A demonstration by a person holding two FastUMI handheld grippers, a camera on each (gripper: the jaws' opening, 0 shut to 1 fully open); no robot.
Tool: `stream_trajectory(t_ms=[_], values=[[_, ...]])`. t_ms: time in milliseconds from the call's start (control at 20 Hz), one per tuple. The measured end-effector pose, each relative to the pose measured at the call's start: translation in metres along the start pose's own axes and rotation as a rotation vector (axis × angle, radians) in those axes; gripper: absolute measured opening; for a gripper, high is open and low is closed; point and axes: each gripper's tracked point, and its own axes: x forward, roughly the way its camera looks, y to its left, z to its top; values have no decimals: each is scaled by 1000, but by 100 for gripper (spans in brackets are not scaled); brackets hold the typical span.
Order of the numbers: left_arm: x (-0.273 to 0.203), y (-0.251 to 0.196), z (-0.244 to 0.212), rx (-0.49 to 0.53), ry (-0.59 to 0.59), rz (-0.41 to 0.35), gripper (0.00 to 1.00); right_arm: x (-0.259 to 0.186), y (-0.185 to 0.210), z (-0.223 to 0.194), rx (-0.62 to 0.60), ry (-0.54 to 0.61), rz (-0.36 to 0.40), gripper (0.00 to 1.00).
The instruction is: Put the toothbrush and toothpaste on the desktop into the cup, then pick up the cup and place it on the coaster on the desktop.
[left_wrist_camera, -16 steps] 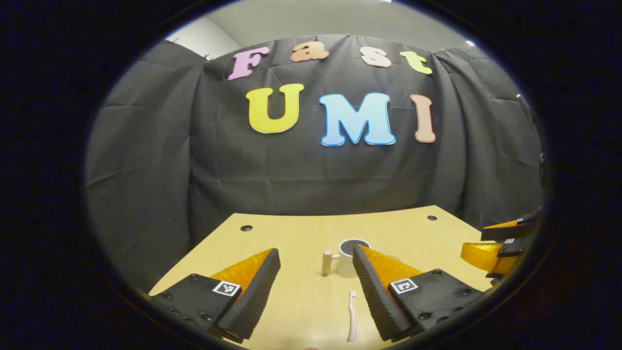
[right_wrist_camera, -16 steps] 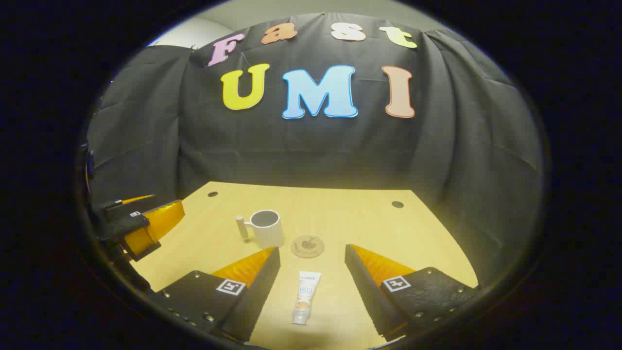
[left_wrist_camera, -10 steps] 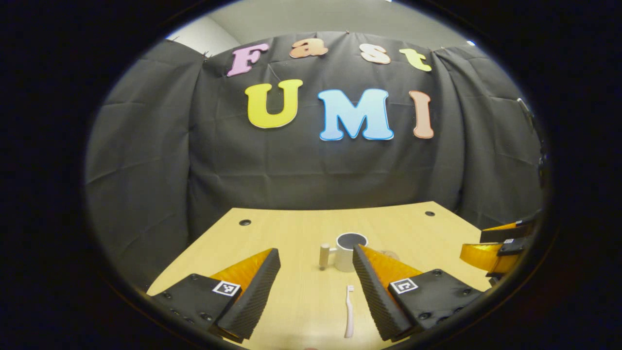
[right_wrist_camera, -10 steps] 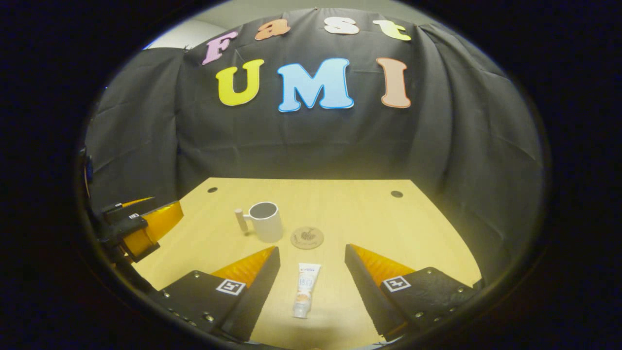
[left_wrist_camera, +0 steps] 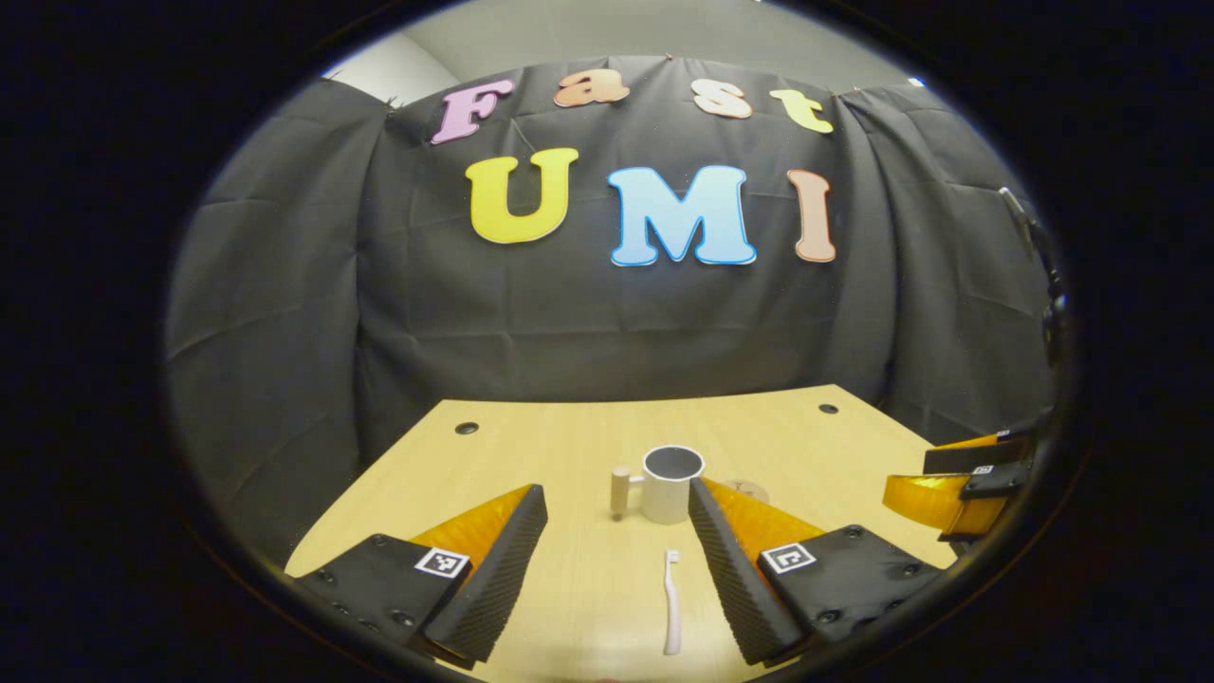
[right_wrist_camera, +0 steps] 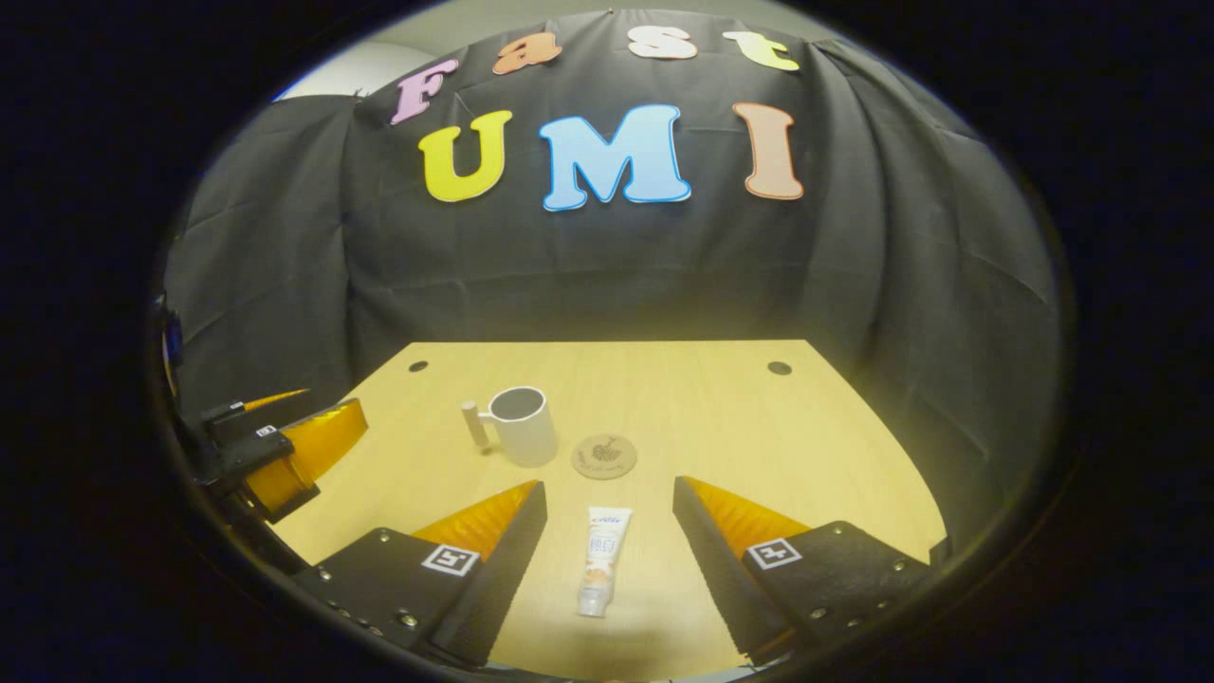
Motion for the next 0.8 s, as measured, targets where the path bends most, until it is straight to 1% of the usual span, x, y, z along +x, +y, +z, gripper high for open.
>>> stream_trajectory(t_ms=[150, 350, 650, 700, 750, 800], values=[[5, -11, -11, 3, 34, -34, 100, 0, -1, -6, 12, 28, 2, 87], [12, -19, -26, 10, 82, -58, 100, 1, -1, -12, 26, 78, 4, 87], [26, -27, -65, 16, 190, -89, 100, 0, 0, -25, 63, 179, -9, 89], [29, -29, -75, 9, 214, -96, 96, -1, 1, -28, 71, 197, -11, 89], [32, -30, -80, 3, 238, -102, 96, -2, 1, -30, 78, 215, -13, 89], [34, -30, -88, -2, 263, -105, 100, -1, 2, -34, 87, 232, -14, 89]])
